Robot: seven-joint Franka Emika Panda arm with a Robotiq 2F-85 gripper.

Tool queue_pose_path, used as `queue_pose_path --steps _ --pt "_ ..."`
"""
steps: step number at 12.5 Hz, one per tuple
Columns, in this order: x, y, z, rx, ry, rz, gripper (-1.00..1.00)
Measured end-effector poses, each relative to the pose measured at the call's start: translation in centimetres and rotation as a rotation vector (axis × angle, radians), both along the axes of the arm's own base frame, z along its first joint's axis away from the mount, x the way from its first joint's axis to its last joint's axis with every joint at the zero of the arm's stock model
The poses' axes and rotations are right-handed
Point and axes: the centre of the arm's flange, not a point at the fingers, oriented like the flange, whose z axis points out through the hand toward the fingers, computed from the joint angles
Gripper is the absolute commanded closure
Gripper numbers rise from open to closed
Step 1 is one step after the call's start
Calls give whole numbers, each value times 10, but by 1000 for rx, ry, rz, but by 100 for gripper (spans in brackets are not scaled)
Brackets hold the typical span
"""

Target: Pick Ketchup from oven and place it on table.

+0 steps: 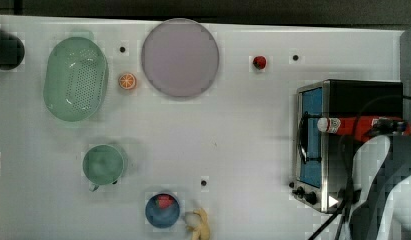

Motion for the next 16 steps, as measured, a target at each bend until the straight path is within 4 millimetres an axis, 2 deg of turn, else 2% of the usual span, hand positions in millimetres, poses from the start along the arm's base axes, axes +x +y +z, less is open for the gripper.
queue_pose_path --steps 3,6,8,10,12,13,15,16 --pt "29 -28 -15 -102 -18 -16 -100" --pt "48 -20 -53 -48 -38 -47 -100" --pt "62 -29 -71 -108 -38 -38 -100" --pt "61 -29 -92 -93 -48 -59 -100" --pt "59 -34 -100 -79 -38 -76 -100" --pt "57 -39 -101 -73 -41 -91 -92" --pt "48 -48 -105 -78 -47 -113 -43" --pt "47 -49 -104 -71 -53 -123 -27"
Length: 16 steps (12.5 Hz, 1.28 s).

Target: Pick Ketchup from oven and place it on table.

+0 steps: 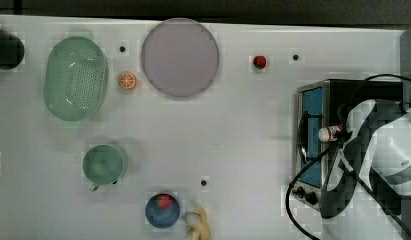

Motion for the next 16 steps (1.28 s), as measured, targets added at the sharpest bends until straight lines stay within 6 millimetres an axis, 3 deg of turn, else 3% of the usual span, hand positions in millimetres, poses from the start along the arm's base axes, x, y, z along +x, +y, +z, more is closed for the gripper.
queue_pose_path --steps 5,8,12,14,16 --pt "2 0 15 13 -3 -8 -27" --pt "-2 10 45 82 47 10 -27" --pt "15 44 141 -6 68 147 -27" --pt "22 86 193 21 21 221 -27" --pt "25 141 235 63 -16 317 -27"
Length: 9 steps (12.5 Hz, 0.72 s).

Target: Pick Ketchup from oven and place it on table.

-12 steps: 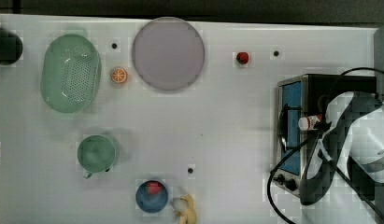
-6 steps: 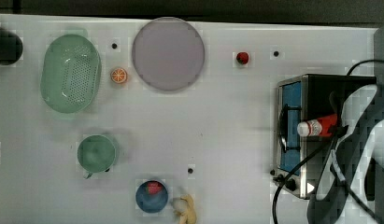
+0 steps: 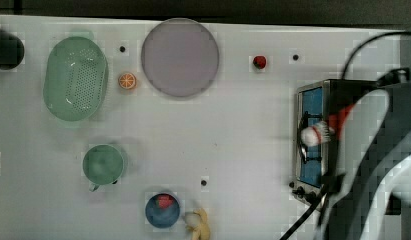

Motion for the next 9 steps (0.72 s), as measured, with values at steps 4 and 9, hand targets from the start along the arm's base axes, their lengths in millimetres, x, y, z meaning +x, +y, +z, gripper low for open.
queue_pose_path --steps 4,9 --pt "16 129 37 59 6 233 -27" --pt "28 254 -54 93 170 436 -27"
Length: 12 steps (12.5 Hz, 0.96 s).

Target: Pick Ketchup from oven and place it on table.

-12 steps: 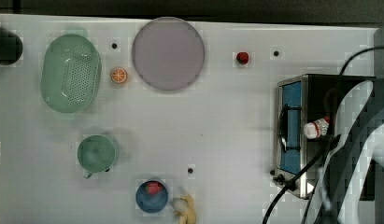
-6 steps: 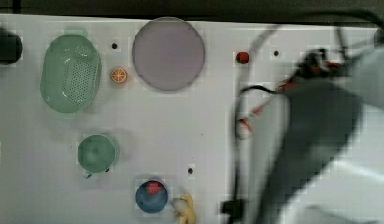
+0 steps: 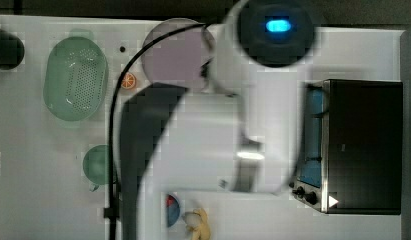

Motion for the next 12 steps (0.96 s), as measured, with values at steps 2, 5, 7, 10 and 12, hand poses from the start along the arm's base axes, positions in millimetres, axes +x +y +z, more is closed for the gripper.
queue_pose_path --steps 2,5,7,10,12 --pt "-6 20 -60 -5 50 24 -27" --pt "-18 22 -143 -8 71 16 -27" --pt "-21 17 -192 -17 40 6 -27" --pt "-44 4 -262 -20 73 -27 -27" --pt "-49 0 -302 -37 132 -27 -33"
